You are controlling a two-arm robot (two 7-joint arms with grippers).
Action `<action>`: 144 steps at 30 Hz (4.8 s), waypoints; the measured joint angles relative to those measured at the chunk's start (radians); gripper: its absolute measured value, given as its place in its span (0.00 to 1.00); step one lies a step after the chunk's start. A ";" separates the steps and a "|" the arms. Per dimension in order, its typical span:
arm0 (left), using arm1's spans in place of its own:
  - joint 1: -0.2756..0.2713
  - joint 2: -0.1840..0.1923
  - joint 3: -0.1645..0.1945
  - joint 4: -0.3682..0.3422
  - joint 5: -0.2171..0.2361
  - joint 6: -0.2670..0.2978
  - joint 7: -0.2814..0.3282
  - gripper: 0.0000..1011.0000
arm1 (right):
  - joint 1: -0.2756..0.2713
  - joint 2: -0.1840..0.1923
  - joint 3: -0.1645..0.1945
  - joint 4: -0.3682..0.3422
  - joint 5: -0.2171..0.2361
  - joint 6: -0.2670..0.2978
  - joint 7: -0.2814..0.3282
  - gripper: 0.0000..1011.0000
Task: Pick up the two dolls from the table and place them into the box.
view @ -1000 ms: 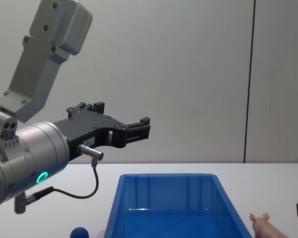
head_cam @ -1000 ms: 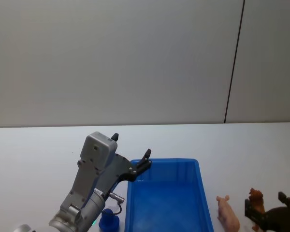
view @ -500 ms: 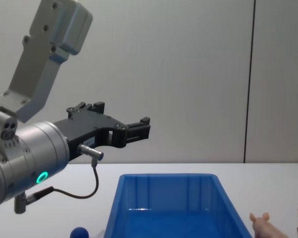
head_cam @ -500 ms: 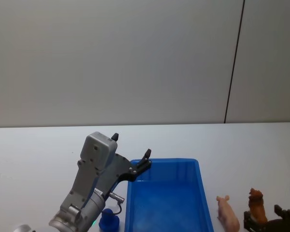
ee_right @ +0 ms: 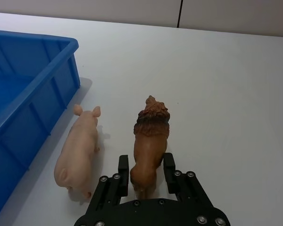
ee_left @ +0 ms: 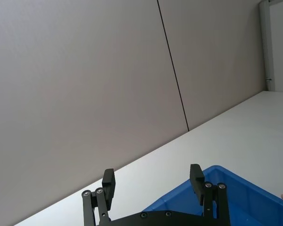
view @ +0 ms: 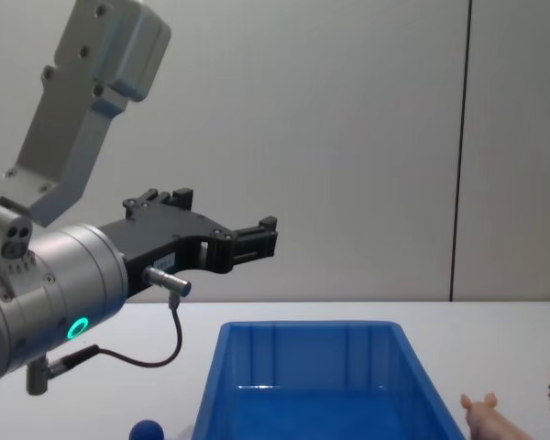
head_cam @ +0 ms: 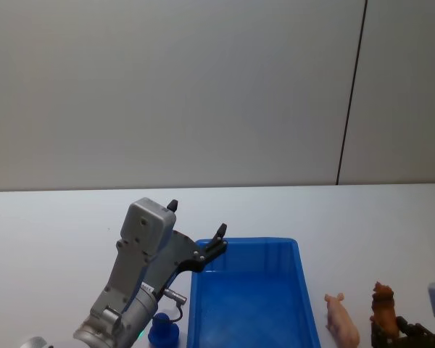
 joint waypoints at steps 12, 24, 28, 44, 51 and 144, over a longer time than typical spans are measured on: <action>0.000 0.000 0.000 0.000 0.000 0.000 0.000 0.99 | -0.006 -0.004 0.001 -0.027 -0.011 -0.024 0.001 0.28; 0.000 0.000 0.000 0.000 0.000 0.000 0.000 0.99 | -0.010 -0.002 0.005 -0.117 -0.030 -0.062 0.019 0.28; 0.000 0.000 0.000 0.000 0.000 0.000 0.000 0.99 | 0.002 -0.007 0.004 -0.137 -0.031 -0.075 0.054 0.28; 0.000 0.000 0.000 0.000 0.000 0.000 0.000 0.99 | 0.083 -0.065 -0.033 -0.086 -0.024 -0.067 0.226 0.28; 0.000 0.000 0.000 0.000 0.000 0.000 0.000 0.99 | 0.131 -0.104 -0.058 -0.019 -0.033 -0.055 0.295 0.28; 0.000 0.000 0.000 0.000 0.000 0.000 0.000 0.99 | 0.016 -0.075 -0.032 0.032 -0.020 -0.035 0.099 0.45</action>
